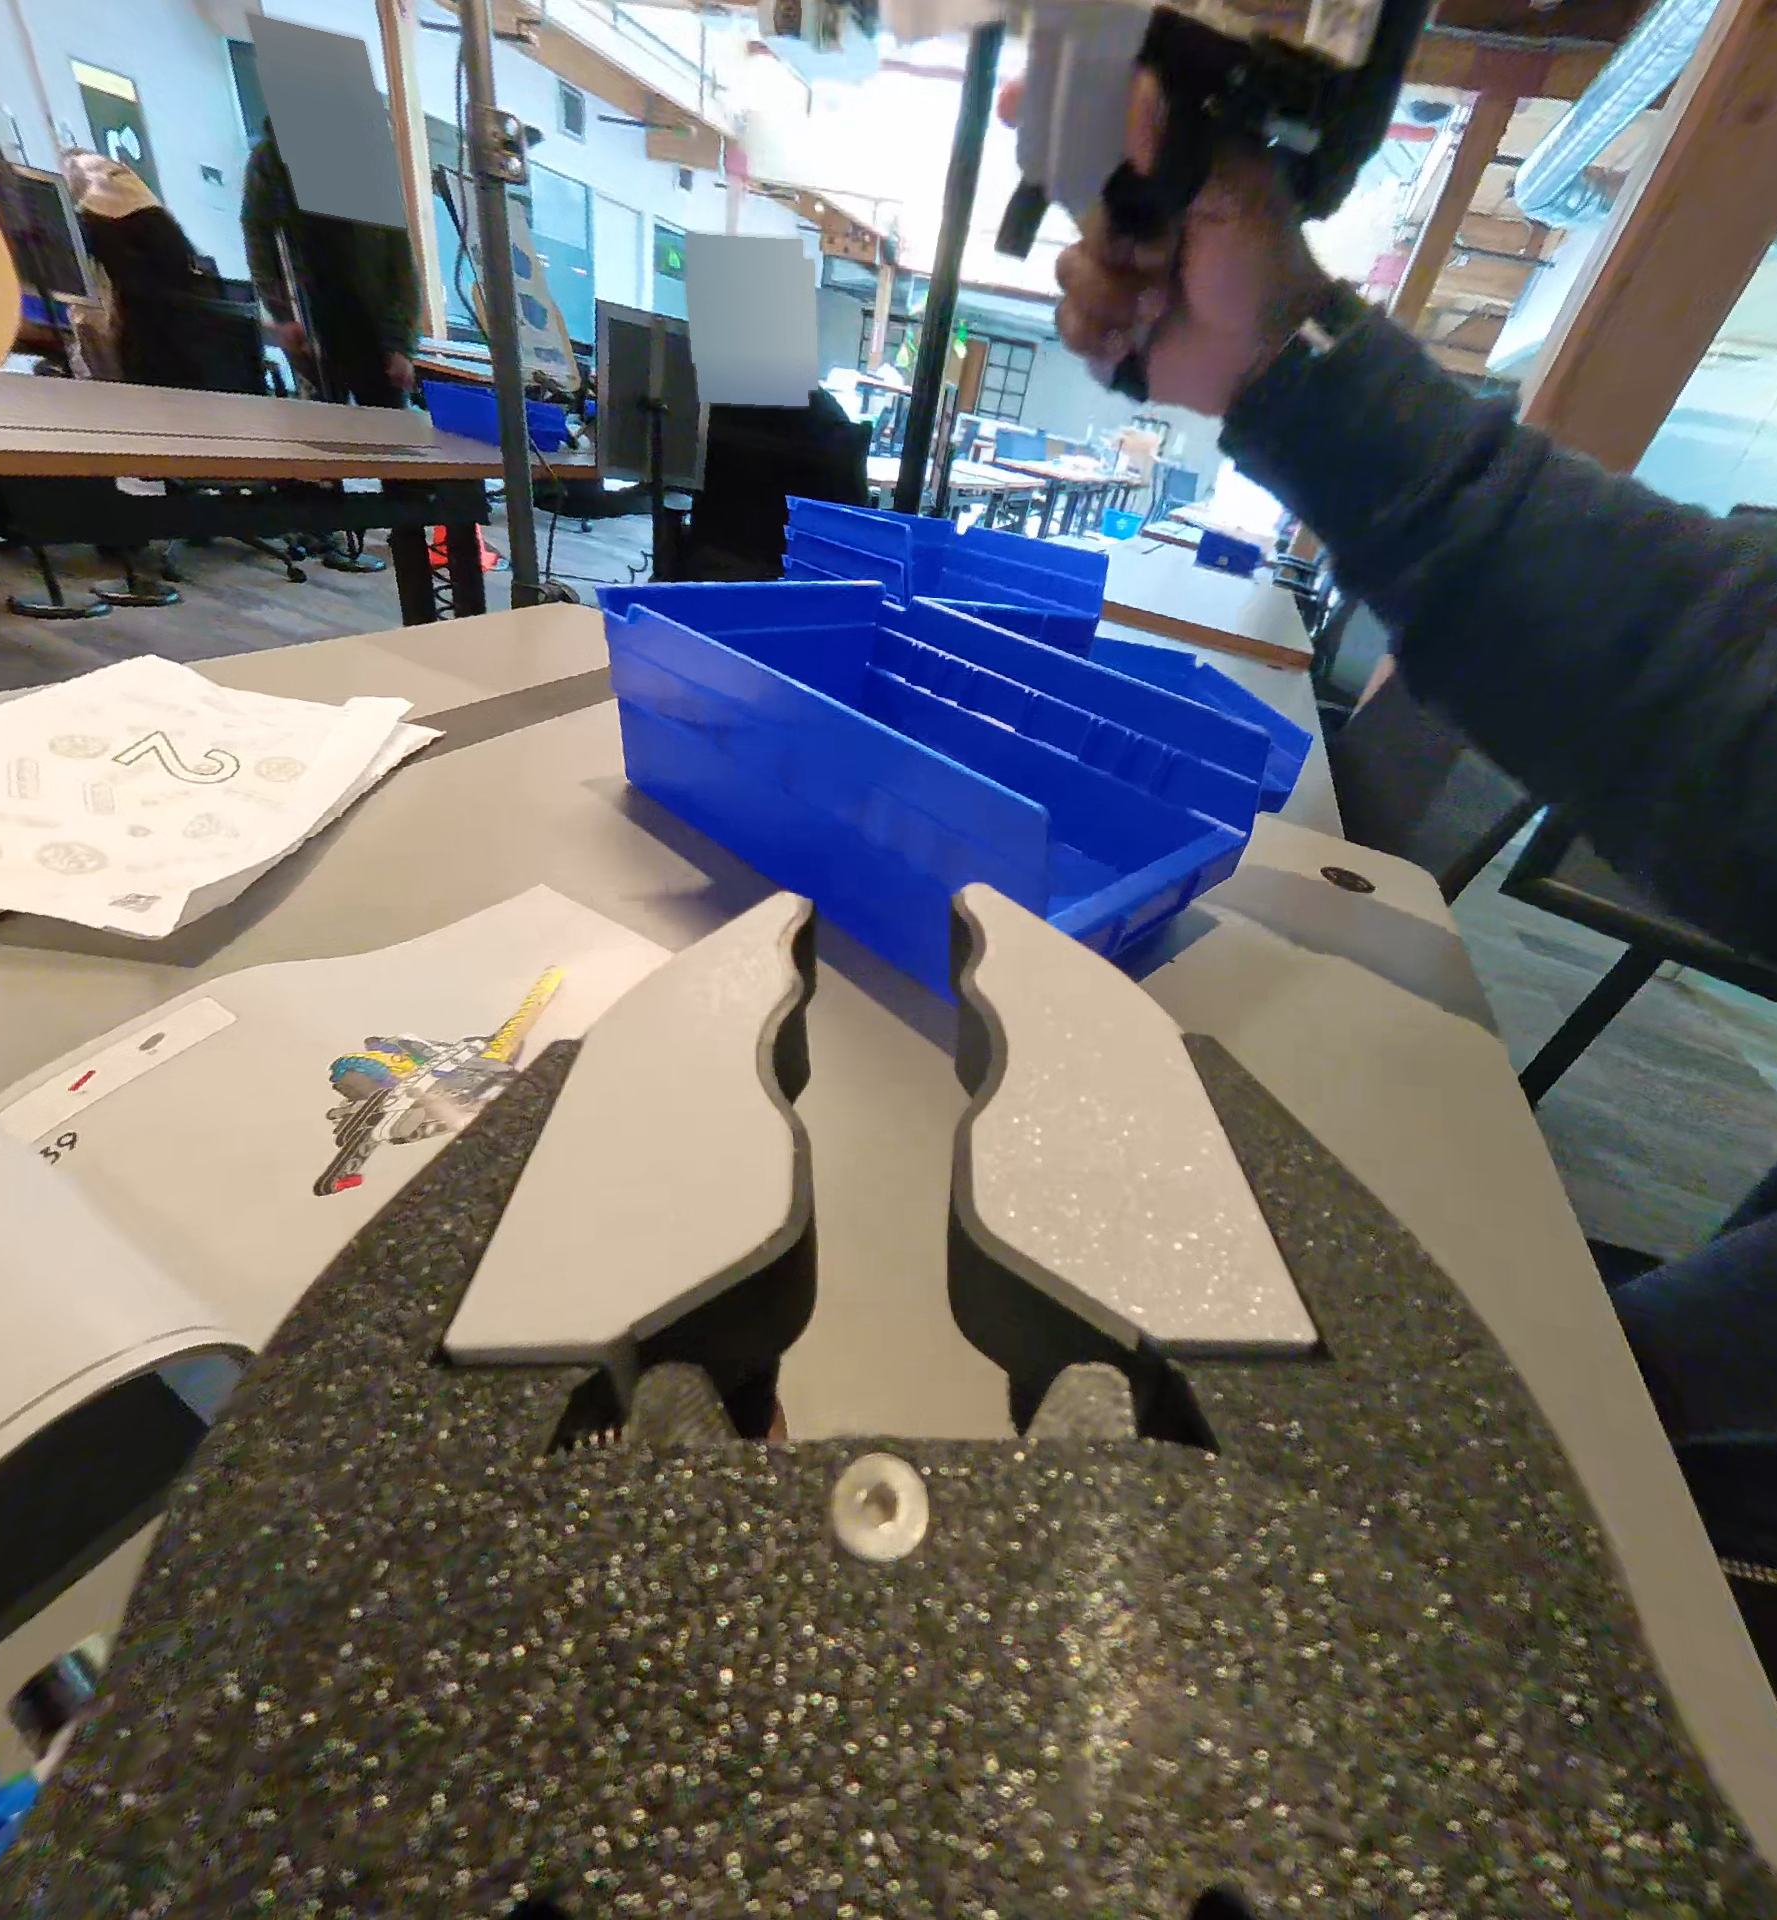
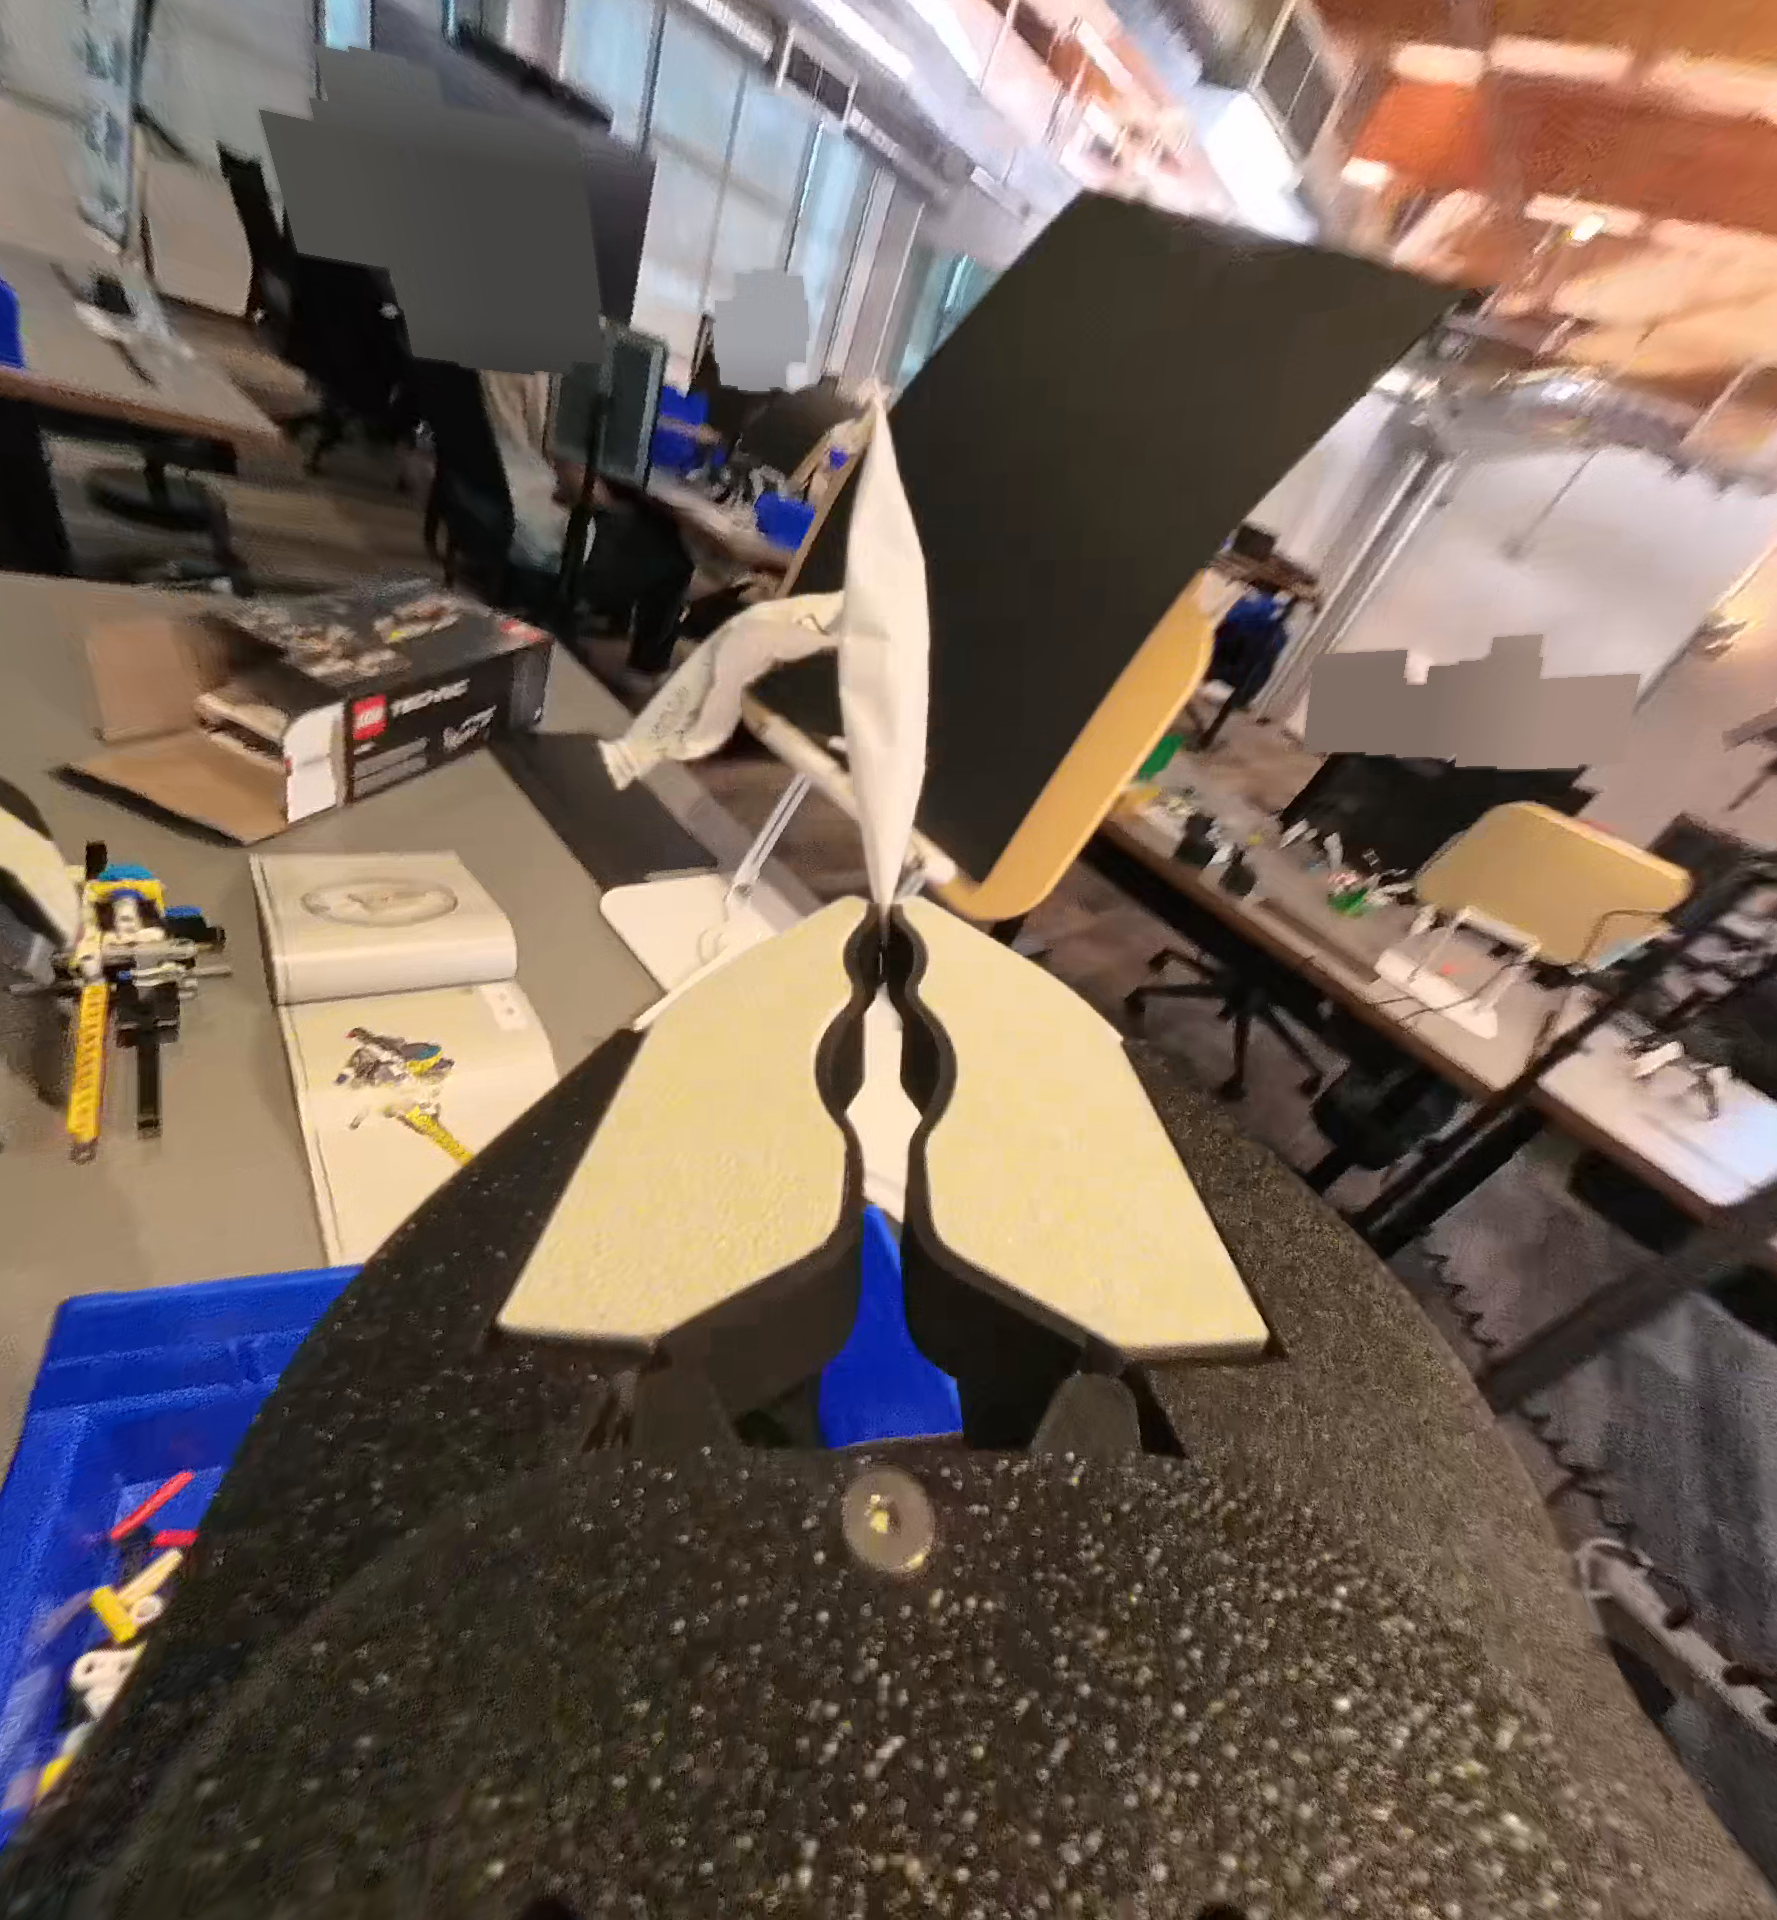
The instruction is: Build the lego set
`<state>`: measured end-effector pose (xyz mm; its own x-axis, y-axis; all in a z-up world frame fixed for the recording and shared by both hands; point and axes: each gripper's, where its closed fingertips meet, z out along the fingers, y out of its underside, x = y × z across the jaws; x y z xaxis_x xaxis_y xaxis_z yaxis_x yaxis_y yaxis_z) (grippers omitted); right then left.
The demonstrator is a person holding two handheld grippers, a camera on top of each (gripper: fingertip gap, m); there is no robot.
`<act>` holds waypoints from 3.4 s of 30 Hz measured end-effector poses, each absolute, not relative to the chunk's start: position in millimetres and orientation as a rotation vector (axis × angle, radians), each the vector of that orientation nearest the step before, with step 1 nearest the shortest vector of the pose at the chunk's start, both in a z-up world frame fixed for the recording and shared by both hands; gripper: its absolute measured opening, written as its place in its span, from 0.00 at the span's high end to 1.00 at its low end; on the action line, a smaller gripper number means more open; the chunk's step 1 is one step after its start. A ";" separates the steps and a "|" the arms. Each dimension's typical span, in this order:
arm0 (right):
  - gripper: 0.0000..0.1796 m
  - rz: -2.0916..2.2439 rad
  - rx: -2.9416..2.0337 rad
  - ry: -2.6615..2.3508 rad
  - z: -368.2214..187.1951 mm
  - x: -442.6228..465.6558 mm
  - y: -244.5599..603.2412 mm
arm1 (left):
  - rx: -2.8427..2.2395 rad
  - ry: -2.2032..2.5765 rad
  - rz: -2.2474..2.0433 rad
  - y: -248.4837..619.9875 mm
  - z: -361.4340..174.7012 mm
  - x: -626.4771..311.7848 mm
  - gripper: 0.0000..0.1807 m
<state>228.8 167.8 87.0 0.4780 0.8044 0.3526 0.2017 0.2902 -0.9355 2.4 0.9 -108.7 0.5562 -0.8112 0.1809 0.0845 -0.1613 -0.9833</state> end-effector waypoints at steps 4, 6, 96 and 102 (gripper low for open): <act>1.00 0.450 -1.207 -0.962 112.4 270.9 154.9 | -1.533 0.668 -0.870 -1.0 -110.4 7.6 0.87; 1.00 0.418 -1.202 -0.949 117.3 282.3 150.7 | -1.533 0.675 -0.864 -1.3 -111.3 9.0 0.87; 0.88 0.999 -1.679 -1.481 -199.3 164.5 -77.5 | -1.692 1.746 -0.494 16.6 -134.4 177.3 0.95; 0.89 1.193 -1.672 -1.334 -181.7 179.0 -73.9 | -1.746 2.160 -0.389 31.6 -157.3 189.0 1.00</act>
